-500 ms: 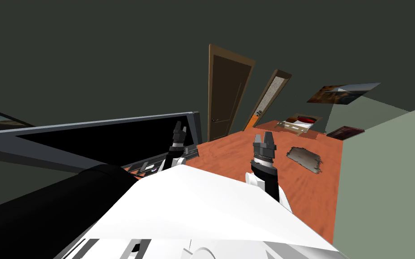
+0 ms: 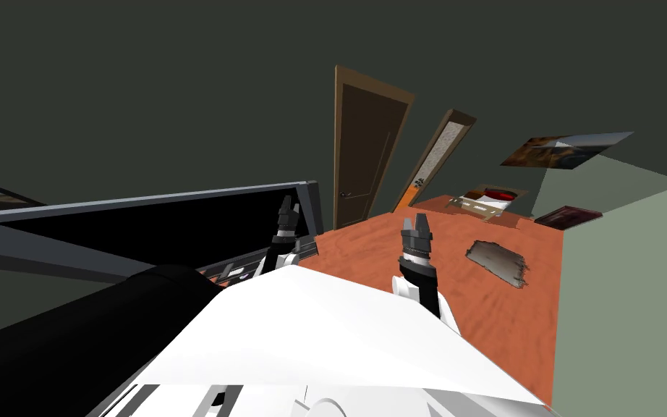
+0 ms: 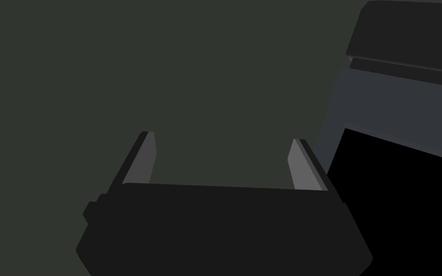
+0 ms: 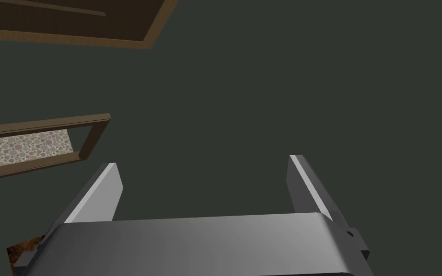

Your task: Pull the door open

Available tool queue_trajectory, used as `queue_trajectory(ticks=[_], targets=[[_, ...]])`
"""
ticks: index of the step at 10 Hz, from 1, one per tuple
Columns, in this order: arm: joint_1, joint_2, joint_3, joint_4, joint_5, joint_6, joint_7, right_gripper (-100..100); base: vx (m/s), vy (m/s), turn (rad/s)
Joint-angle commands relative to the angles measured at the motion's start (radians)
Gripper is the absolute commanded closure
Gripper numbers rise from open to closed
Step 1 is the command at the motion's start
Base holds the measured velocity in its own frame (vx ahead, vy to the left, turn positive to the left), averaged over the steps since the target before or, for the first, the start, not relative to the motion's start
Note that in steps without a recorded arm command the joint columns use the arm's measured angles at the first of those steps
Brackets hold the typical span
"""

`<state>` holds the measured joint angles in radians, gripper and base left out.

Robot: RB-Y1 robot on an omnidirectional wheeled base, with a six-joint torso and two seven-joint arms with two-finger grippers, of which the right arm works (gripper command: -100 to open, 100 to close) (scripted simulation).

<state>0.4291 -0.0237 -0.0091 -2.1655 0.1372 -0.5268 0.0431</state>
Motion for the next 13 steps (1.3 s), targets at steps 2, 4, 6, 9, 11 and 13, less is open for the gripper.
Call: queue_trajectory(ticks=[2,4,6,9,11,13], targets=[[-0.035,-0.010,-0.005,0.062,0.007,-0.005,-0.008,-100,0.112,-0.040,0.039],[-0.054,-0.016,-0.006,0.101,0.013,-0.009,-0.013,-100,0.099,-0.037,0.030],[-0.076,-0.021,-0.007,0.147,0.019,-0.014,-0.019,-100,0.083,-0.040,0.037],[-0.111,-0.029,-0.009,0.220,0.030,-0.021,-0.029,-100,0.095,-0.034,0.041],[-0.137,-0.034,-0.011,0.273,0.037,-0.027,-0.036,-100,0.115,-0.062,0.047],[-0.163,-0.039,-0.012,0.328,0.045,-0.032,-0.043,-100,0.096,-0.048,0.046]])
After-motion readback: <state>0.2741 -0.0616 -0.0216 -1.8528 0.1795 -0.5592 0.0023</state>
